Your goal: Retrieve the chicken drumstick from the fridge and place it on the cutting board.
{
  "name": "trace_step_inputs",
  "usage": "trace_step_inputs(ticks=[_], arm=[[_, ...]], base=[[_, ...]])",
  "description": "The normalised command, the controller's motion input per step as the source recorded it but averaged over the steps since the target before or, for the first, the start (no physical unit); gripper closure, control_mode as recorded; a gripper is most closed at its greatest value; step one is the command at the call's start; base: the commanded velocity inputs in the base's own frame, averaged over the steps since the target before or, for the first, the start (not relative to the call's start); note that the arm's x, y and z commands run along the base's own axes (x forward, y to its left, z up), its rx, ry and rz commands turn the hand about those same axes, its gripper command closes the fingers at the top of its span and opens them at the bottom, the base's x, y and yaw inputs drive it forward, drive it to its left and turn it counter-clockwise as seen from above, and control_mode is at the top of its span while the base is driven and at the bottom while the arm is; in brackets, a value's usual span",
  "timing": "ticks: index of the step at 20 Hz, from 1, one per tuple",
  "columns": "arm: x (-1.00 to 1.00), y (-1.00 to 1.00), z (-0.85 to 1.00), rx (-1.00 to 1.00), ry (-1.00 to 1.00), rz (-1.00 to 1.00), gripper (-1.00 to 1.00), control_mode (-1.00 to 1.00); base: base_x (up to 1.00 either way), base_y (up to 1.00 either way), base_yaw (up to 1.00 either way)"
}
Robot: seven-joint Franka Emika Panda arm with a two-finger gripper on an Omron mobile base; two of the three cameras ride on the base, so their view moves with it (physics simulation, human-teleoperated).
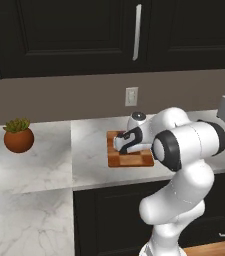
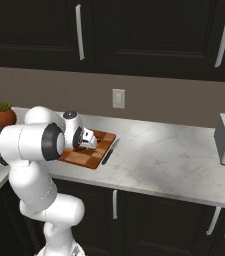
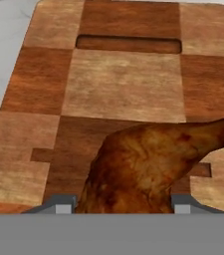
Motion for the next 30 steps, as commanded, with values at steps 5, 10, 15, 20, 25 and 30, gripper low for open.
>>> trace_step_inputs(ticks=[5, 10, 15, 20, 25, 30], arm=[[0.01, 0.00, -0.02, 0.01, -0.01, 0.00, -1.00, -1.00], [0.00, 0.00, 0.00, 0.00, 0.00, 0.00, -1.00, -1.00], [-0.07, 0.00, 0.19, 0.00, 0.00, 0.00, -1.00, -1.00], [-0.61, -0.22, 0.27, 0.00, -0.03, -0.05, -1.00, -1.00], [-0.97, -0.57, 0.38, 0.00, -0.08, -0.07, -1.00, -1.00], [-0.97, -0.53, 0.95, 0.01, -0.02, -0.01, -1.00, -1.00]], base=[[0.00, 0.00, 0.00], [0.00, 0.00, 0.00], [0.00, 0.00, 0.00], [0.00, 0.00, 0.00], [0.00, 0.00, 0.00], [0.00, 0.00, 0.00]])
